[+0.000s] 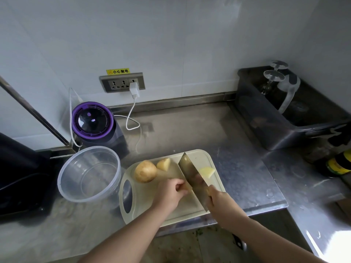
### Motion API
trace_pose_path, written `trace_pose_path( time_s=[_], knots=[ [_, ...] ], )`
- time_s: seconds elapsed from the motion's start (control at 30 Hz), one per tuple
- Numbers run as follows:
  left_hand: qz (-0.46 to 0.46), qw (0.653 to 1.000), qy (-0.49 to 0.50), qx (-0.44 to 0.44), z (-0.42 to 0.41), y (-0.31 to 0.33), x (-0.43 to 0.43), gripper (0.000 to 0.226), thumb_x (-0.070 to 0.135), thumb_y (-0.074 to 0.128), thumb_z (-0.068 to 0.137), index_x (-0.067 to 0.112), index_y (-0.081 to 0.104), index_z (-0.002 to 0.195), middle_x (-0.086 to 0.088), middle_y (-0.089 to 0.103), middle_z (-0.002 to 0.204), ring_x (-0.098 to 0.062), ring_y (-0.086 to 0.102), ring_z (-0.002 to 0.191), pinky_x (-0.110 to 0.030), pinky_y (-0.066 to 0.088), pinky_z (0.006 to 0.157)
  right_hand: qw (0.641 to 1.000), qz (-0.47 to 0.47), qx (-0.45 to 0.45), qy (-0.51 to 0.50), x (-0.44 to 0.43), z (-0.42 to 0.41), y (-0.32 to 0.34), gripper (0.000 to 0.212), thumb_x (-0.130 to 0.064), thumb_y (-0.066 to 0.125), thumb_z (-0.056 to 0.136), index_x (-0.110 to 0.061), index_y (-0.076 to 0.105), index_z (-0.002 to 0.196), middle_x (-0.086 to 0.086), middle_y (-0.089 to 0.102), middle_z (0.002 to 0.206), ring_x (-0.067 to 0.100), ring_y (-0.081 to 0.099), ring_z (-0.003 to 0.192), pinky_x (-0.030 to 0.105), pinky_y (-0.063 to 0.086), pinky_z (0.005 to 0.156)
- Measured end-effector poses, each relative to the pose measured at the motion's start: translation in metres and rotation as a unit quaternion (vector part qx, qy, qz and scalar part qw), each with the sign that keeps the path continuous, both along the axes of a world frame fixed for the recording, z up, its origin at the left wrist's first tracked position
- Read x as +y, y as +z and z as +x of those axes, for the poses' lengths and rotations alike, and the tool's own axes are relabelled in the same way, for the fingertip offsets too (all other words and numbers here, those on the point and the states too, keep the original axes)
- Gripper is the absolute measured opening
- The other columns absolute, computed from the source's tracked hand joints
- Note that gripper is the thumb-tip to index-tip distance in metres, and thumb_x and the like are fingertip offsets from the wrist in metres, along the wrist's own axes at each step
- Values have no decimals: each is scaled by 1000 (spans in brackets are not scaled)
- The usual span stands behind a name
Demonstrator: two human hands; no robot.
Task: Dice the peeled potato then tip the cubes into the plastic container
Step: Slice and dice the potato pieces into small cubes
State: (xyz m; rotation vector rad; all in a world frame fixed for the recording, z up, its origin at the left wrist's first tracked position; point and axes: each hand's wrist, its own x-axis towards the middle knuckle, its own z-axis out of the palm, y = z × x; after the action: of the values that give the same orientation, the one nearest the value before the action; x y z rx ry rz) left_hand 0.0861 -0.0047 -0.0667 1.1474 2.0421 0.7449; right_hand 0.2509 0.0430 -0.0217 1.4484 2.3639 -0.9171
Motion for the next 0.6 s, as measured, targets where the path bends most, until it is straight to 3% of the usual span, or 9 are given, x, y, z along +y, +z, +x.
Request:
trace_pose_path(
  time_s=[0.13, 0.33, 0.6],
  knots=[
    [3, 1000, -1, -8, -2, -1, -2, 32, 21, 71, 85, 15, 68, 117, 2, 70, 109, -13, 63, 102, -24, 48, 88, 999, 21, -14, 20, -1, 3, 12, 26, -25, 39, 105, -17, 39, 130, -7, 56, 86, 6, 59, 66, 16, 48, 58],
    [-8, 1000, 6, 5, 0, -4, -1, 39, 24, 72, 85, 14, 65, 122, 2, 68, 116, -12, 61, 107, -21, 45, 94, 996, 46, -40, 62, -13, 4, 29, 44, -20, 47, 103, -20, 27, 143, 0, 64, 108, 13, 68, 87, 27, 58, 81],
    [-17, 1000, 3, 14, 0, -5, 0, 34, 25, 71, 85, 15, 68, 118, 0, 70, 111, -14, 64, 103, -26, 48, 92, 995, 61, -41, 68, -20, 3, 28, 54, -18, 53, 100, -21, 23, 145, -1, 63, 109, 13, 67, 86, 25, 56, 76]
  ],
)
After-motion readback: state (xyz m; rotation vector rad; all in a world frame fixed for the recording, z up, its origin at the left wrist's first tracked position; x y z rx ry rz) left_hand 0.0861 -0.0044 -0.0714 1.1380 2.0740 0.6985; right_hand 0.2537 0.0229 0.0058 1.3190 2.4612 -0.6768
